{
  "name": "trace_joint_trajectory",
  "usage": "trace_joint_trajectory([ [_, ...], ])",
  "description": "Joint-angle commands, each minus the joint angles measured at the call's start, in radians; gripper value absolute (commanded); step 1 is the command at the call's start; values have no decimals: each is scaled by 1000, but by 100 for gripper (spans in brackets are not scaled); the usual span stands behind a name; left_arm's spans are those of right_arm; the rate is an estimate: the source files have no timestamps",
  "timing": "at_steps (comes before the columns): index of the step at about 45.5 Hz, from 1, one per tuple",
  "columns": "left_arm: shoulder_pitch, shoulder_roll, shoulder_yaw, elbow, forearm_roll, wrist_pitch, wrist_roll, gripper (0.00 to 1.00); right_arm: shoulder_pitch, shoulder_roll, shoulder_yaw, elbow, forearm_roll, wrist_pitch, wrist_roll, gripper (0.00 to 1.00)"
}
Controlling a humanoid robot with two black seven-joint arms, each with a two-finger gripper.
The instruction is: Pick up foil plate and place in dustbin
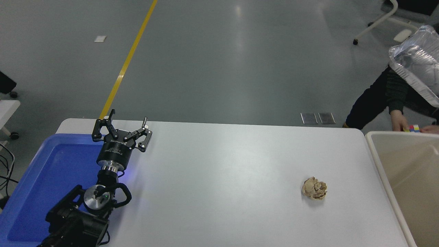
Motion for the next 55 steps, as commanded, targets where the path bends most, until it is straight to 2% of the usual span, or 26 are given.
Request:
trace_joint_trajectory([
  [1,0,0,0,0,0,0,0,99,-423,207,384,-361,49,-76,0,0],
  [8,0,0,0,0,-2,0,0,99,-489,322,496,-375,53,-218,-21,0],
  [17,0,0,0,0,-2,0,0,99,-536,373,678,-373,95,-280,-101,0],
  [37,-2,0,0,0,-2,2,0,99,-595,428,717,-370,96,-331,-103,0],
  [38,-2,0,0,0,-2,2,0,99,-596,428,717,-370,96,-331,-101,3],
  [40,-2,0,-2,0,-2,0,0,99,-596,428,717,-370,96,-331,-98,40],
  [42,-2,0,0,0,-2,2,0,99,-596,430,720,-370,96,-331,-98,68],
  [43,-2,0,0,0,-2,2,0,99,-598,433,720,-371,96,-331,-97,90],
  [44,-2,0,0,0,-2,0,-2,99,-598,436,714,-371,96,-329,-97,100],
  [55,-2,0,0,0,-2,0,-2,99,-593,422,695,-371,93,-312,-97,100],
])
